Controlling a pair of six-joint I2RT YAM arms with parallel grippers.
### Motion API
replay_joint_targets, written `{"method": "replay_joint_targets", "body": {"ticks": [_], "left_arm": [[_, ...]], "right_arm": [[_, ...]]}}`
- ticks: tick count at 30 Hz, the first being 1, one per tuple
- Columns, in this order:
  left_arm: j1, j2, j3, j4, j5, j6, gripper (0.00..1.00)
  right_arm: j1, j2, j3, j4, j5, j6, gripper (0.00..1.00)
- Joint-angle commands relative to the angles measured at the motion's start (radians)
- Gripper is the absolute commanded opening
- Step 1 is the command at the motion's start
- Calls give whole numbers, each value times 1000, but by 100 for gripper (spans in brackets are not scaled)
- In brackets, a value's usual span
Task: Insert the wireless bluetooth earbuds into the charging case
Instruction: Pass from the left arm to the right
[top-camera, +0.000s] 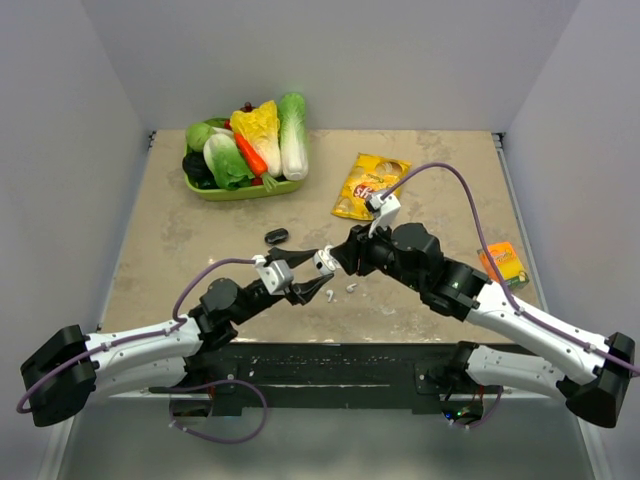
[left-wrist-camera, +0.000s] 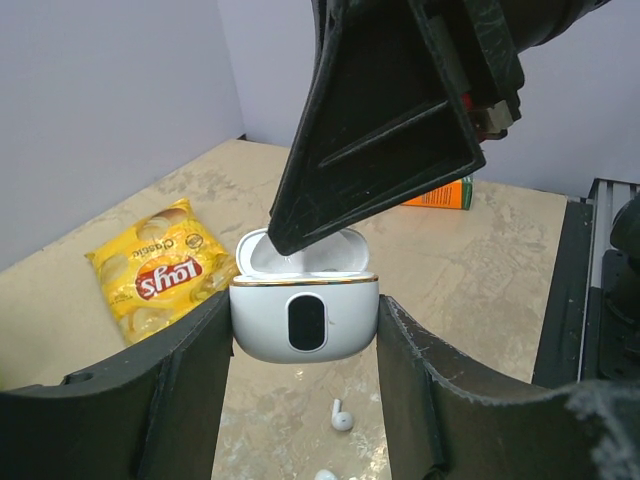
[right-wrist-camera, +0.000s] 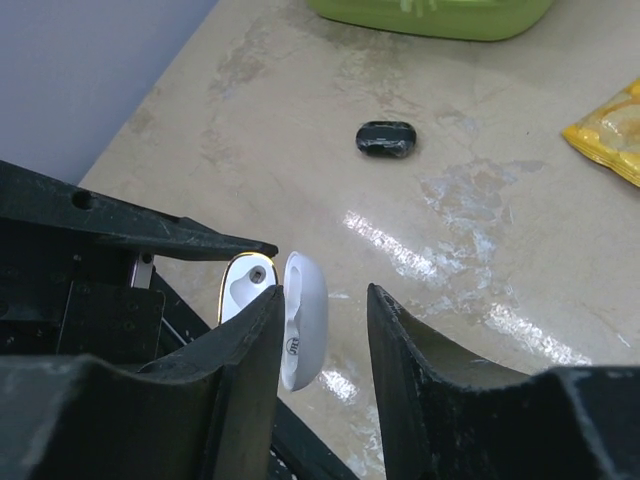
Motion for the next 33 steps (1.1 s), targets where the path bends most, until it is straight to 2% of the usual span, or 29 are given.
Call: {"method": "replay_joint_targets", "body": {"ticks": [1,10,14,16,17,18,19,22,24,25,33], "left_arm": [[-9,-7,-10,95,3,3,0],[-14,1,-19,121,2,-3,0],[-14,-1,-20,119,2,-5,0],[-14,-1,-24,113,-6,-19,0],[-14,1,-21,110,-18,-29,0],[-14,2,-17,90,-18,-40,7],[-14,5,-11,73,-18,-68,31],[-14,14,44,-55,16,-117,69],[-14,19,79,-121,45,-138,79],[-14,14,87,-131,53,-146,100],[-12,-68,104,-192,54,-172,100]], "right_arm": [[-13,10,1,51,-26,16,40],[-14,22,-4,41,-43,12,36],[-14,13,-7,46,-41,2,24],[-14,-7,-7,58,-26,-38,5],[-14,-16,-1,57,-27,-59,0],[-13,-30,7,37,-23,-78,0],[-13,-37,21,31,-17,-131,0],[-13,-65,47,-15,-3,-240,0],[-10,-77,67,-47,-8,-285,0],[-8,-88,73,-51,-14,-308,0],[7,-117,79,-61,-84,-380,0]]}}
